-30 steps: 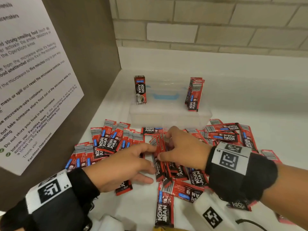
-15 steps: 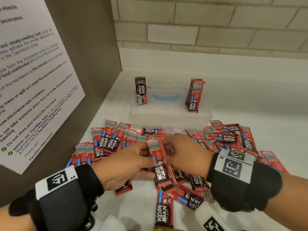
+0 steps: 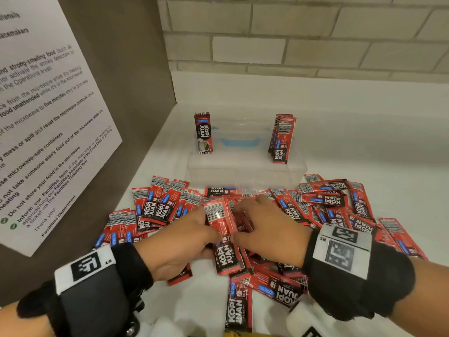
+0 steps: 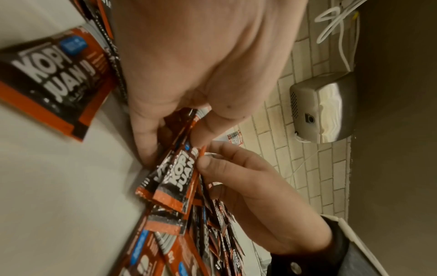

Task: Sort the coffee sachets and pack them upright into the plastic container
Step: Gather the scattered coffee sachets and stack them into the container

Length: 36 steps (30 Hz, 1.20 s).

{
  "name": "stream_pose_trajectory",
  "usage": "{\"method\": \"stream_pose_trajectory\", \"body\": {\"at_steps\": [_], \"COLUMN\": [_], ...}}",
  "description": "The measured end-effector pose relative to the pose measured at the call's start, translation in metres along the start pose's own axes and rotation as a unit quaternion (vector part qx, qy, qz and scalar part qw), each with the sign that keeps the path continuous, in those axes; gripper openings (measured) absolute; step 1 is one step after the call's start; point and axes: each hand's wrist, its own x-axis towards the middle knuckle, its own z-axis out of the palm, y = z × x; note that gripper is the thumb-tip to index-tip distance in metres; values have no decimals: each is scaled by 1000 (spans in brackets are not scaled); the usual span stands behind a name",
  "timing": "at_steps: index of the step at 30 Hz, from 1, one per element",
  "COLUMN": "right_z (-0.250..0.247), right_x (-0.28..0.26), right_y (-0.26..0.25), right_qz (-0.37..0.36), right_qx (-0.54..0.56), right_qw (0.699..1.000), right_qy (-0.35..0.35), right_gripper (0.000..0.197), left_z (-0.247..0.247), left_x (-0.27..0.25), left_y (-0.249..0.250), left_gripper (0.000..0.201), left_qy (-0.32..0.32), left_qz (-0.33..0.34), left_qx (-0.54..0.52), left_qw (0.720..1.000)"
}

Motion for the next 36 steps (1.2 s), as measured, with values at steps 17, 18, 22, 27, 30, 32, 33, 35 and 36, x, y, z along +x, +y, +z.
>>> {"method": "stream_pose_trajectory", "body": {"at_steps": [17,18,22,27,30,32,33,35,36], "right_z": [1,3,9,10,3,-4,-8,-16,-21], "right_x": [11,12,23,31,32,31,32,33,34], "right_y": [-12,-14,-17,-25,-24,-25,-25,-24,-23], "right_qz": [-6,-20,-32,-59,-60,-70,-74,-82,-85], "right_qx": [235,220,191,182,197,237,258,298,317], "right_qw": [968,972,980,981,978,969,963,950,944], "right_qy": [-84,-80,-52,-42,-24,-3,10,35,42], "right_gripper": [33,30,30,42,49,49,49,49,51], "left_z": [3,3,6,5,1,0,-1,-5,-7], "left_x": [-3,-2,-1,2,-2,-6,-7,-8,-8], "left_y": [5,6,9,15,22,26,29,33,36], "left_gripper": [72,74,70,72,72,74,76,82,85], "left_qy": [57,65,59,55,38,6,-3,4,13], "left_qz": [43,50,78,83,116,152,167,180,184], "left_qx": [-40,-33,-54,-109,-143,-161,-169,-188,-183], "left_qw": [997,996,994,989,982,975,971,966,966]}}
